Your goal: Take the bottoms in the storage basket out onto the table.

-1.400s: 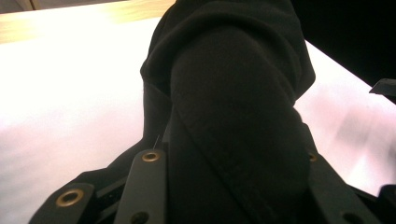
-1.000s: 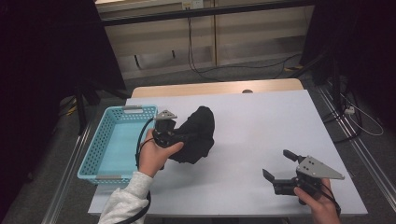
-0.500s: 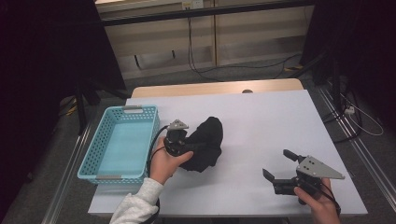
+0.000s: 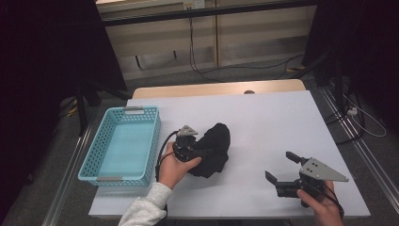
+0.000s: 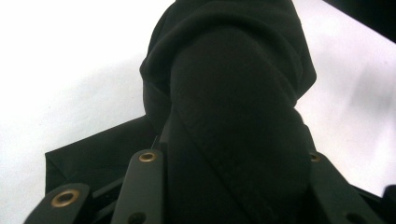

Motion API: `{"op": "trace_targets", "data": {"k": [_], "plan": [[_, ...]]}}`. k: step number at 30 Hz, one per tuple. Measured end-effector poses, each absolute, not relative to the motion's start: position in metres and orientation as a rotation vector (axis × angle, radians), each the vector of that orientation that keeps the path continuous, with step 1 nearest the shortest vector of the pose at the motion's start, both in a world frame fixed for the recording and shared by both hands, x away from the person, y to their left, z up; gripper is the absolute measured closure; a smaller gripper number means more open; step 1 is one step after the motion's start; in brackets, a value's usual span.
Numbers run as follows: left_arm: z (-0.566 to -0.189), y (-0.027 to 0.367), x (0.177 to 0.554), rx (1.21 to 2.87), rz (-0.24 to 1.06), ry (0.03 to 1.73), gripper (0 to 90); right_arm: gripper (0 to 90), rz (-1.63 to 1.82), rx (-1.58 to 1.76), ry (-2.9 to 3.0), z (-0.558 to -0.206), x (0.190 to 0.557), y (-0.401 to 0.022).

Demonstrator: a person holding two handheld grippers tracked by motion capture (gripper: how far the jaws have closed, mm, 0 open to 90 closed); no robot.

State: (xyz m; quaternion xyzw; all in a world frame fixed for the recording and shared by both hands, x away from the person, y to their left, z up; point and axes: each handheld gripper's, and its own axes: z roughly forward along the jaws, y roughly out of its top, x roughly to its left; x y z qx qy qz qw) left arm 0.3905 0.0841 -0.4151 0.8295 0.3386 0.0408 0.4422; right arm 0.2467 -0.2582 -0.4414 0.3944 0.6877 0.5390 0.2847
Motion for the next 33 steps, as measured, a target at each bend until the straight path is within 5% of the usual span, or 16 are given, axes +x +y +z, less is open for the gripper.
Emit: {"op": "trace_targets", "data": {"k": [11,19,33], "plan": [[-0.422,0.079,0.390,2.061,0.099,0.817,58.9,1.6,1.436,1.066,1.833,-0.442,0.246,-0.259],[-0.426,0.084,0.389,2.056,0.207,0.747,24.6,1.5,1.428,1.062,1.834,-0.442,0.245,-0.260],[-0.411,0.123,0.379,2.017,0.319,0.773,16.4,1.4,1.431,1.048,1.858,-0.443,0.250,-0.253]]}}
